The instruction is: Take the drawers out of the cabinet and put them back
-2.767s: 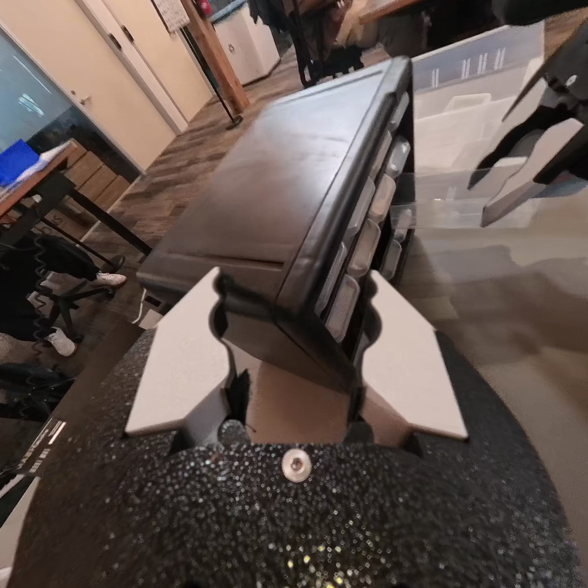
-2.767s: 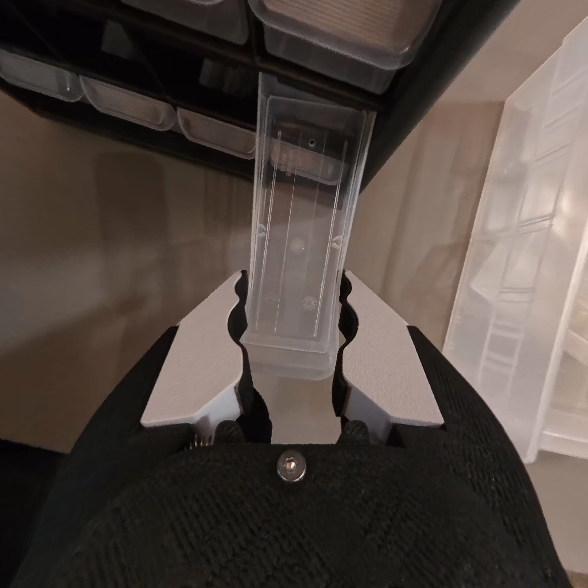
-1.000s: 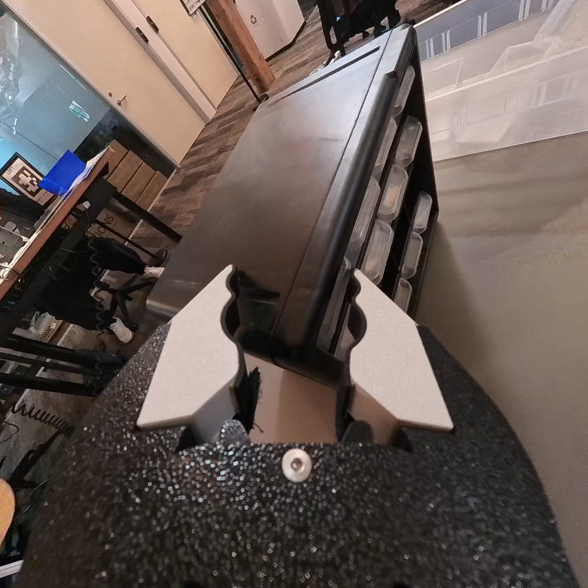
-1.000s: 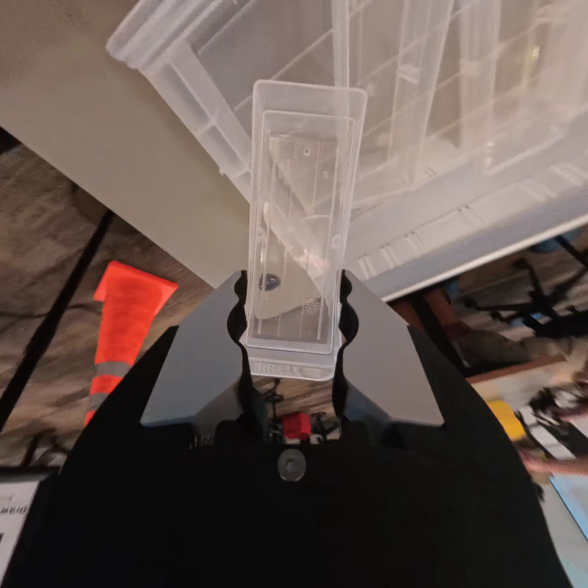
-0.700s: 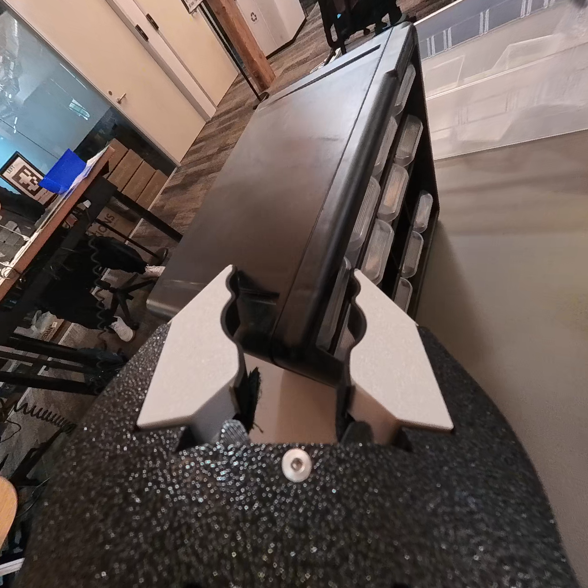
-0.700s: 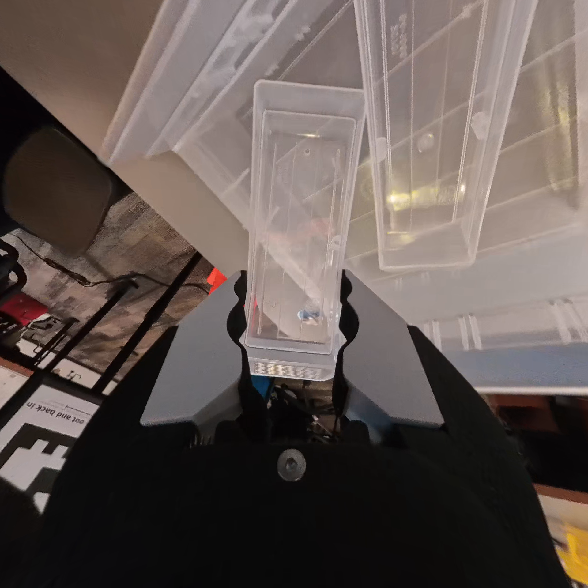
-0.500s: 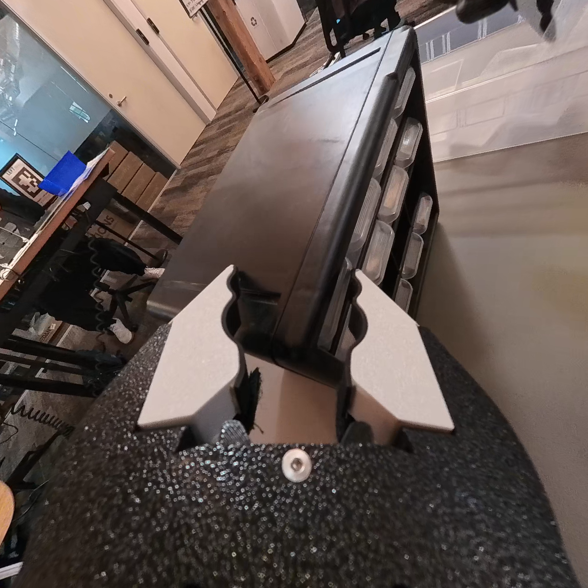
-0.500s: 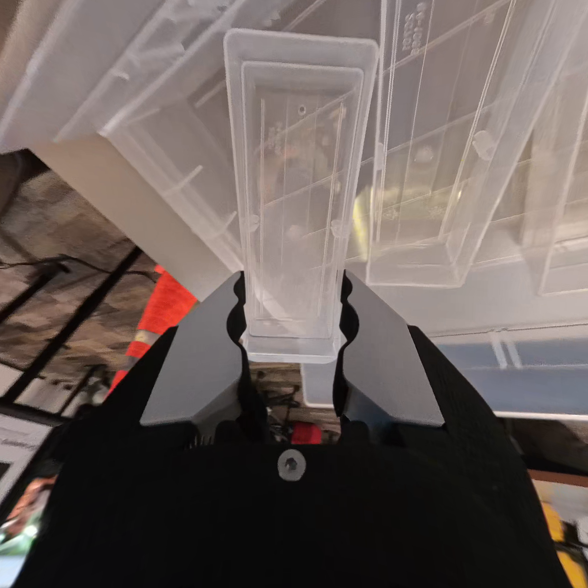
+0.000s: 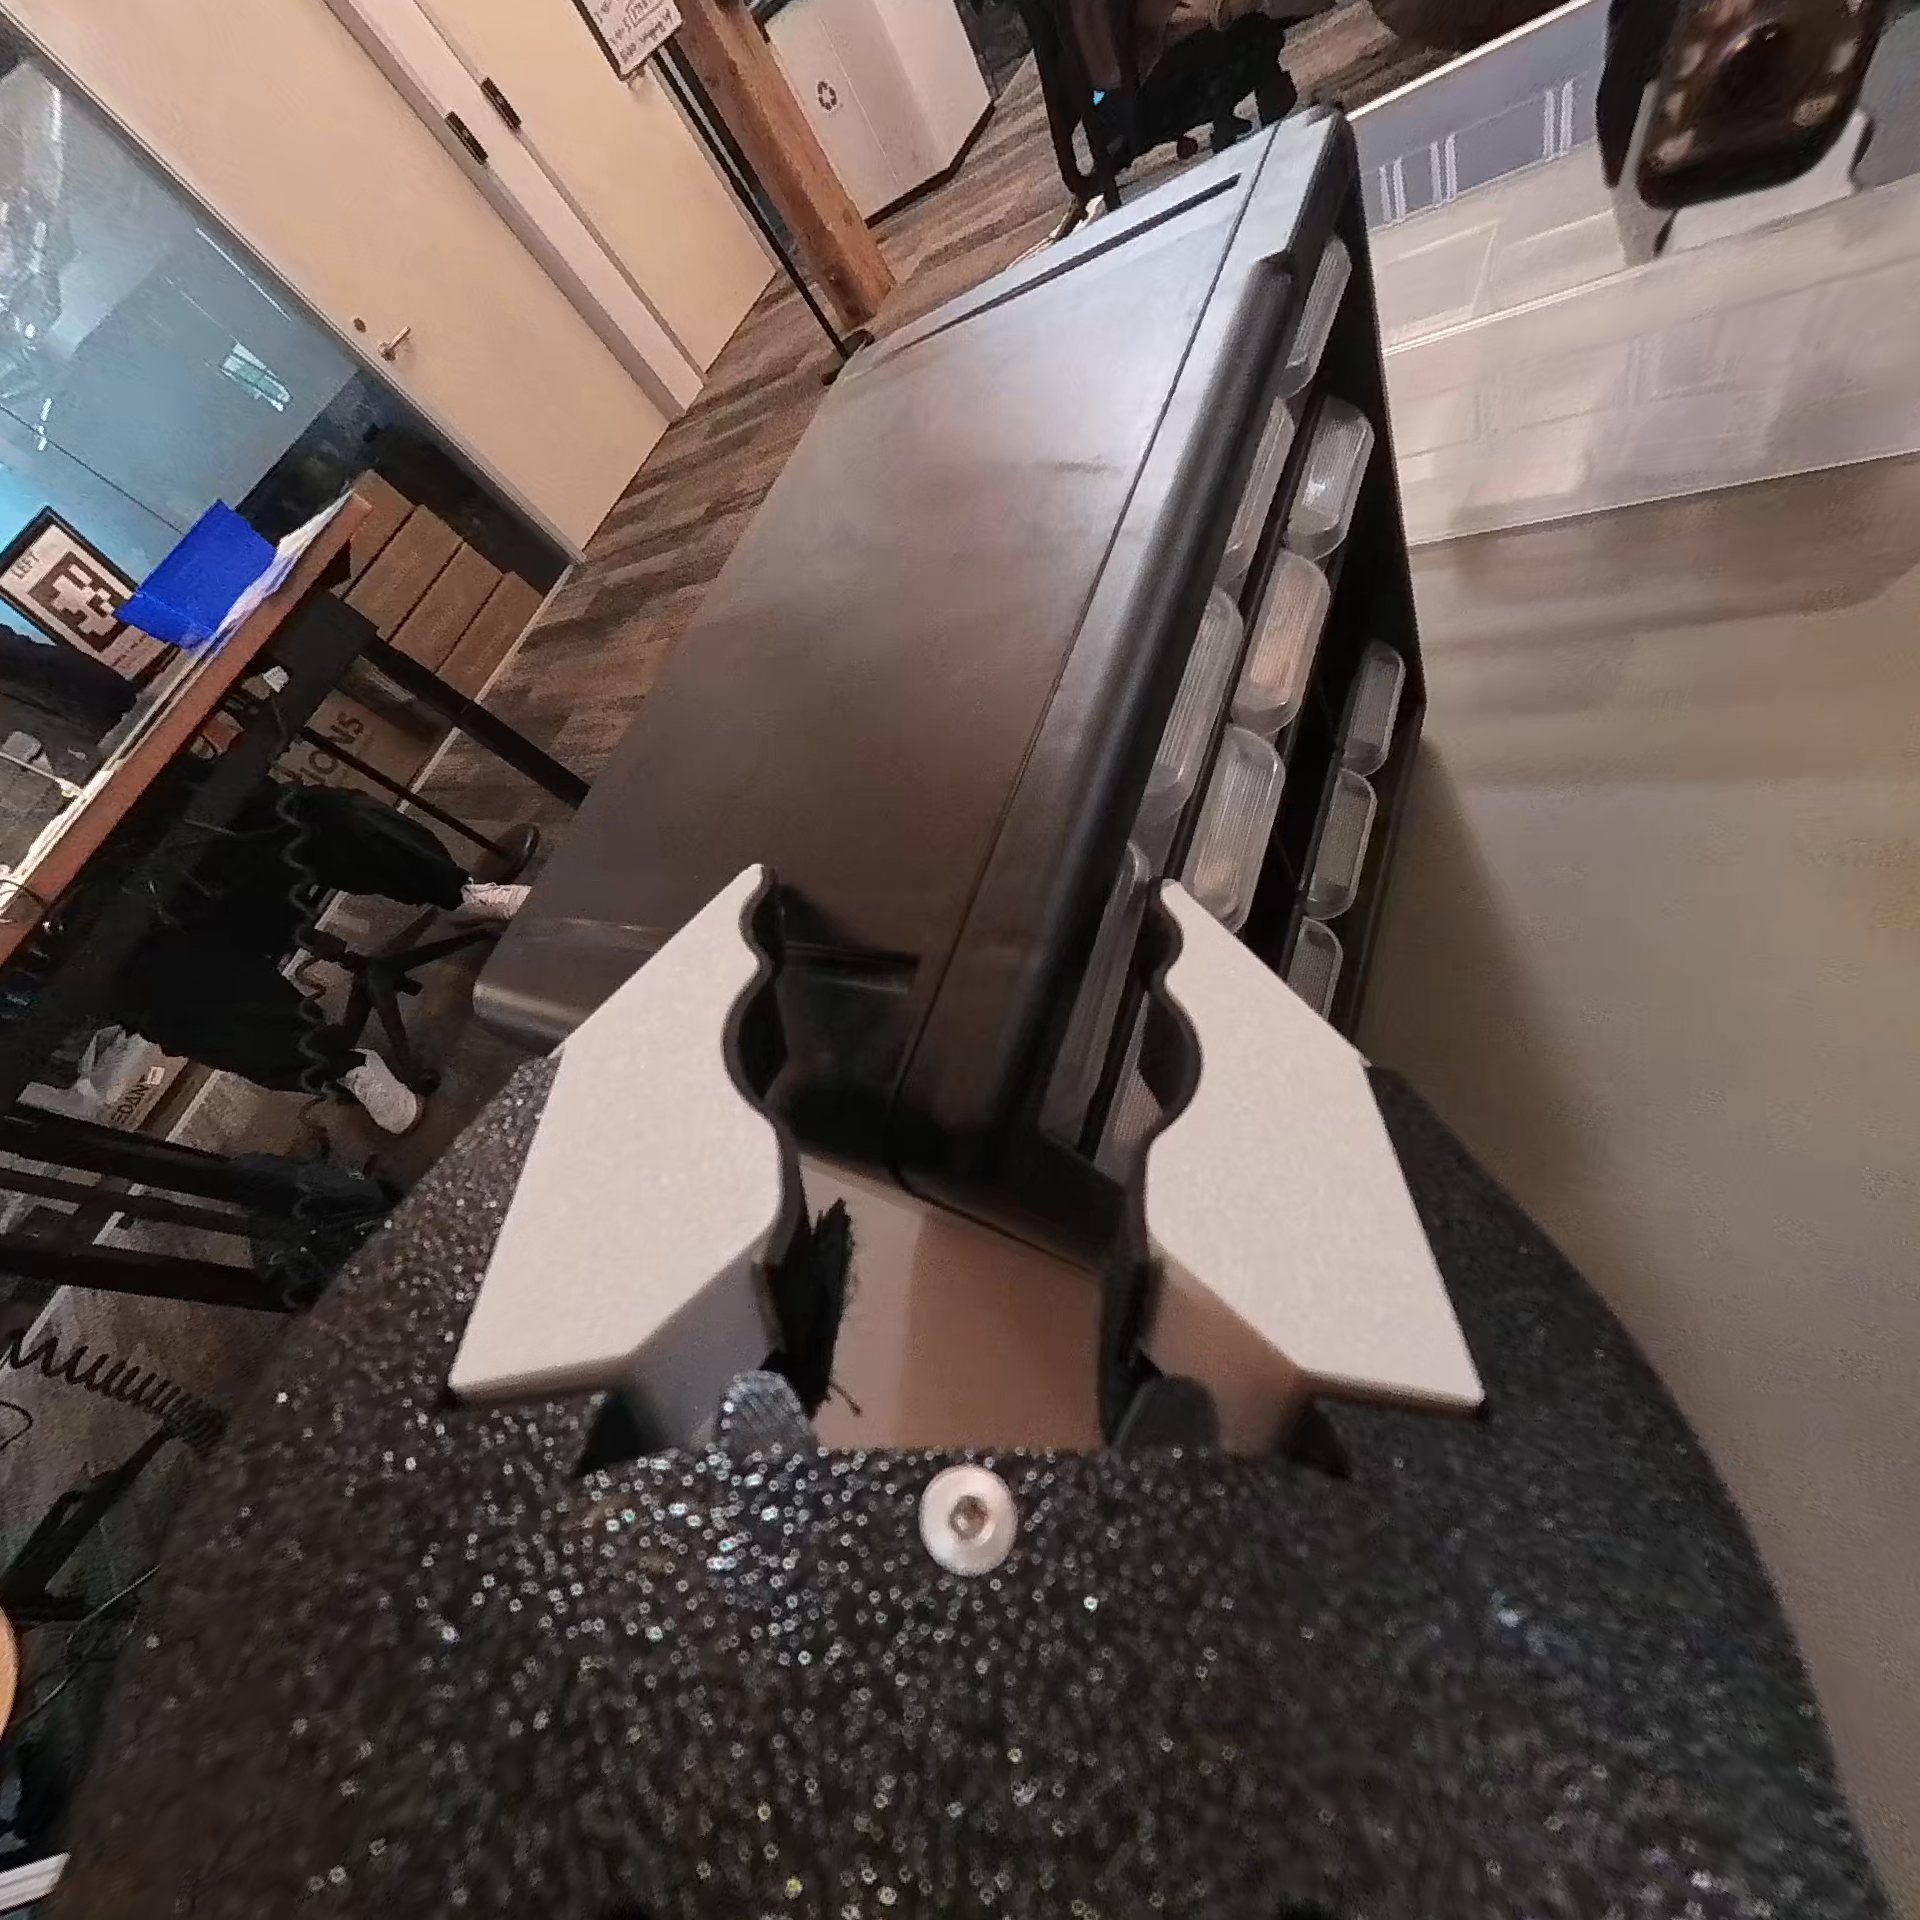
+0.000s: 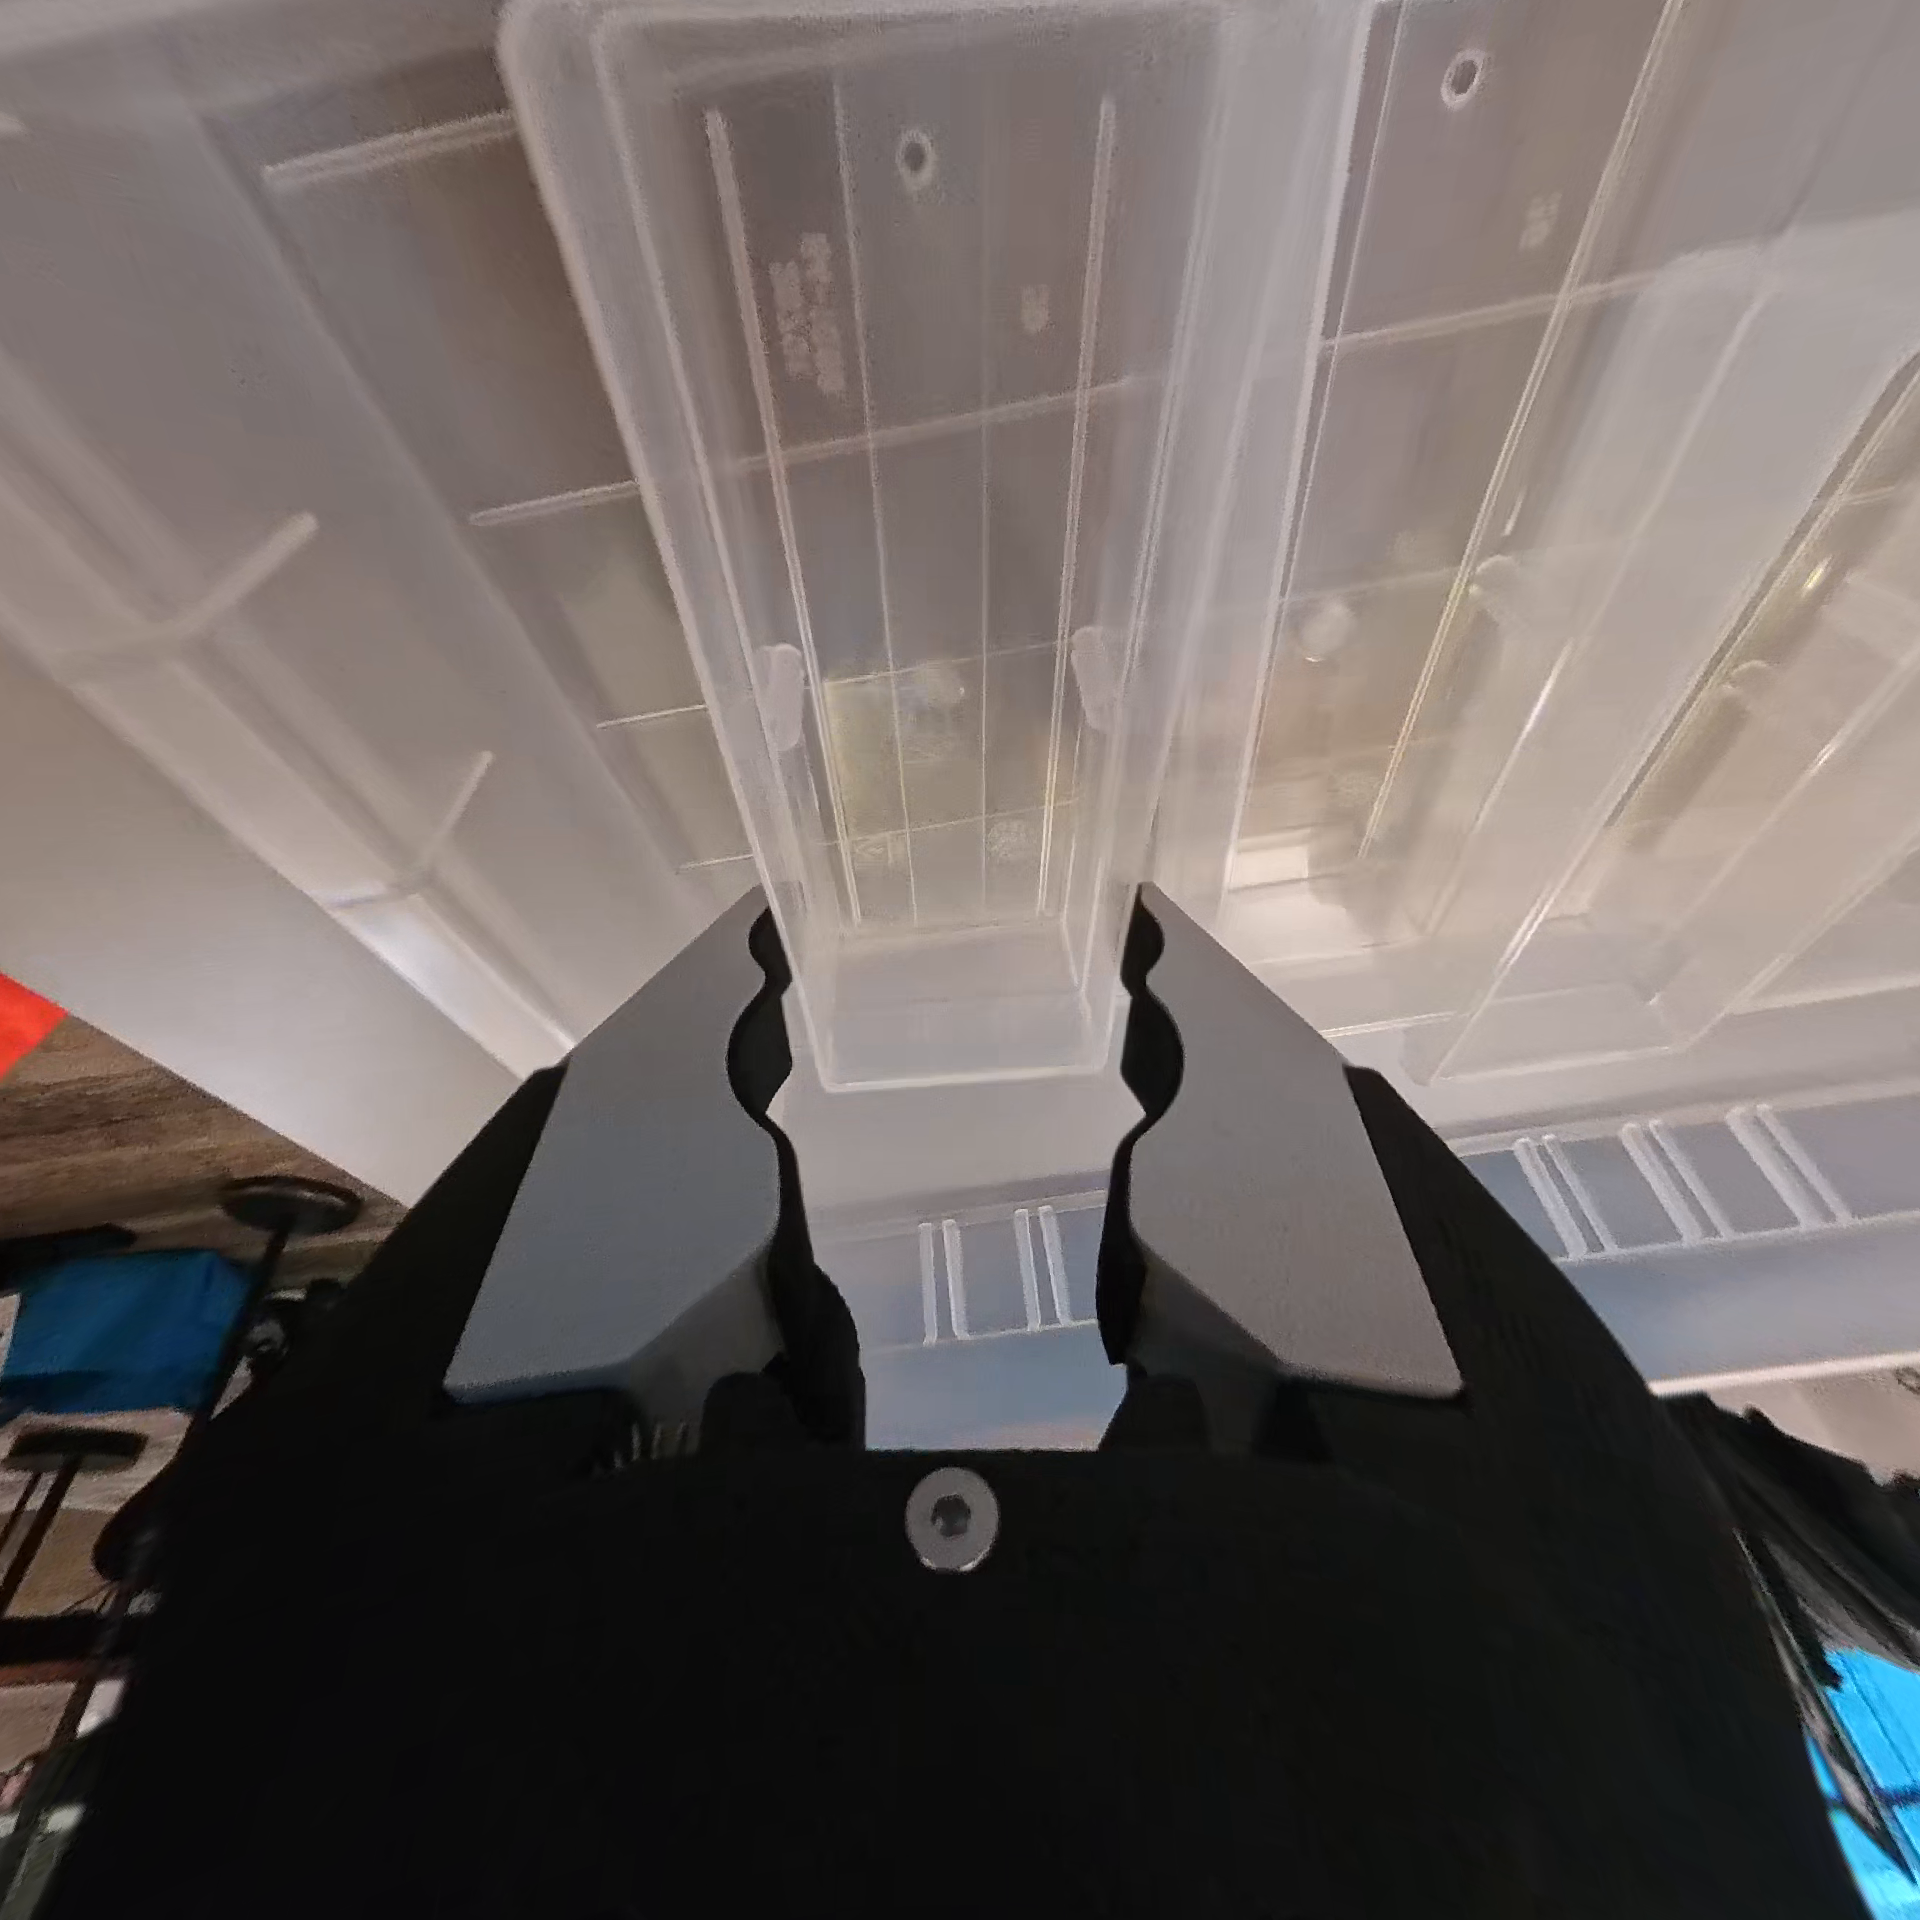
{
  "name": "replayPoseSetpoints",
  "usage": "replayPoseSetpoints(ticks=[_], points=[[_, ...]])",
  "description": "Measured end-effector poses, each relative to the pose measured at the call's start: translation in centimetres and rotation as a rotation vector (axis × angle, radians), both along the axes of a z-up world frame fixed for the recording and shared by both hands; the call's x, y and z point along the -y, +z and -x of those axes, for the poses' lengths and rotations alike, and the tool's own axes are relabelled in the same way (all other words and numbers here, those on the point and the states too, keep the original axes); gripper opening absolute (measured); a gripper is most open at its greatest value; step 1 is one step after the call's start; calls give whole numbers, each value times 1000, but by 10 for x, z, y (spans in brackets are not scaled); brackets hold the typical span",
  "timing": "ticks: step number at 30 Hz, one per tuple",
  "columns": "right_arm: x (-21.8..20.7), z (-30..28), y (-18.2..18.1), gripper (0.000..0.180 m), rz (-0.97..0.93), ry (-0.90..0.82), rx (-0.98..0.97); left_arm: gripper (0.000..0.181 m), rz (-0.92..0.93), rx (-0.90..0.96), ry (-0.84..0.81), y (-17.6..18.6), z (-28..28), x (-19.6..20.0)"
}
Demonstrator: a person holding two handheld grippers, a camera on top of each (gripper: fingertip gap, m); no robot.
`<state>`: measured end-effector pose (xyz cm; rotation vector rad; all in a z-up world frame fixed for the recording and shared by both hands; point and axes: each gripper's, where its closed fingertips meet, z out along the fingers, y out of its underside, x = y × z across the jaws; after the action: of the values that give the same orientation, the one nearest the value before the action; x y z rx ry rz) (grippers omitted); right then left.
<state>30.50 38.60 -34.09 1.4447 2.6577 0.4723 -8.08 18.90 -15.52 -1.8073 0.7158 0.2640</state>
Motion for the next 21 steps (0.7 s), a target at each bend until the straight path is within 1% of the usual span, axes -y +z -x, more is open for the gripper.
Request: replayPoseSetpoints(ticks=[3,4,7,8,10,13,15,17,19,21], points=[[-1,0,3,69,-29,-43,-55,67,0,0,0,0,0,0],[-1,-1,6,74,-30,-76,-88,67,-1,0,-1,0,0,0],[-4,-2,25,85,-61,-171,-237,67,2,-13,4,-1,-1,0],[-7,0,36,87,-86,-193,-313,70,12,-27,14,-2,-2,1],[-11,3,61,94,-138,-232,-493,88,23,-64,29,-3,-6,0],[-14,6,106,104,-237,-308,-844,105,-50,-13,4,17,-18,7],[-15,4,138,109,-324,-379,-1137,111,-133,41,-6,42,-23,23],[-13,-8,157,107,-400,-443,-1391,118,-236,22,45,69,-16,48],[-14,-24,155,108,-452,-532,-1529,120,-339,34,102,95,-8,81],[-21,-41,137,109,-477,-674,-1562,124,-395,125,131,108,-6,113]])
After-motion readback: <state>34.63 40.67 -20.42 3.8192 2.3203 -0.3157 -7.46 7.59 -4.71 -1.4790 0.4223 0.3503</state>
